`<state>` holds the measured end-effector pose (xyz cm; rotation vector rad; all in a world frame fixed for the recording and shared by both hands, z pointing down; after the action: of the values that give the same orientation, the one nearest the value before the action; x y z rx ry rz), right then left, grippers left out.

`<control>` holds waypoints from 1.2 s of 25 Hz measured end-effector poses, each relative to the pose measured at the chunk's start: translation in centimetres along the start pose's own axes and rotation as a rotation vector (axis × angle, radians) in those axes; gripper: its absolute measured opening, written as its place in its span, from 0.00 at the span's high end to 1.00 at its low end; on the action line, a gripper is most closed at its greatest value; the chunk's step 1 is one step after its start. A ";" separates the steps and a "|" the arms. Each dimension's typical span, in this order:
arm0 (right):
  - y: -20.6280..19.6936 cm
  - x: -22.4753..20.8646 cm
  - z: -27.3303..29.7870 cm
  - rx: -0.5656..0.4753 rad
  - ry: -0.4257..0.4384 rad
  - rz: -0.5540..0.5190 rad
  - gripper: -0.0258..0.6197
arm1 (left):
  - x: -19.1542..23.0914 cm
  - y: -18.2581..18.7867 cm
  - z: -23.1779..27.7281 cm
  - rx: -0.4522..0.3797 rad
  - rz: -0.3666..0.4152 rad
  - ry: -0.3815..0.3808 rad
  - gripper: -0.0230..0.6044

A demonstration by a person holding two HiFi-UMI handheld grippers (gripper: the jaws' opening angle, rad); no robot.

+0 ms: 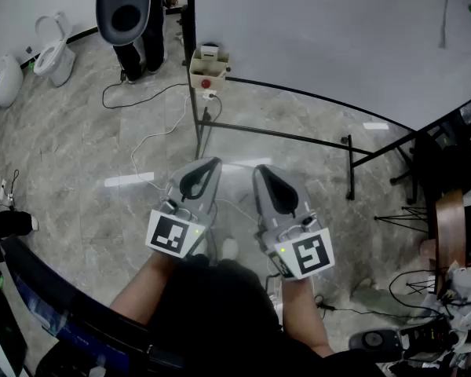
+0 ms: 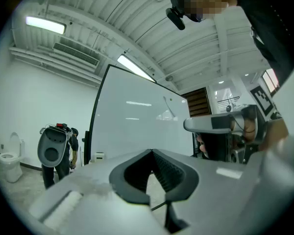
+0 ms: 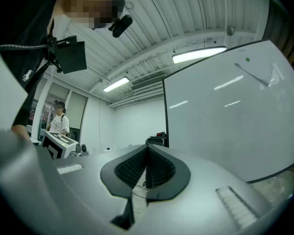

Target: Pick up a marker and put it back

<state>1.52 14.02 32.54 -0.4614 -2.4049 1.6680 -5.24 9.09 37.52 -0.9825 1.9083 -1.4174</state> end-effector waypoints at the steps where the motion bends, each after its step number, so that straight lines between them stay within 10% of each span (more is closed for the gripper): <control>1: 0.0 0.0 0.1 0.001 0.004 0.002 0.95 | 0.1 0.2 0.1 -0.003 0.002 0.004 0.96; 30: -0.6 -2.9 0.0 -0.006 0.066 0.059 0.95 | -0.6 -0.6 2.4 0.003 0.045 0.069 0.96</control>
<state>4.13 12.81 33.16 -0.5838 -2.3718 1.6429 -2.81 8.19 37.47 -0.8952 1.9647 -1.4448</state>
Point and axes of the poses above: the fingertips, and each gripper's own axes: z forward along the fingers, x to its left, y out of its top, the point moved 1 cm from there along -z, backward along the fingers, and after that the axes turned 14 degrees about -x, right-handed, at the moved point
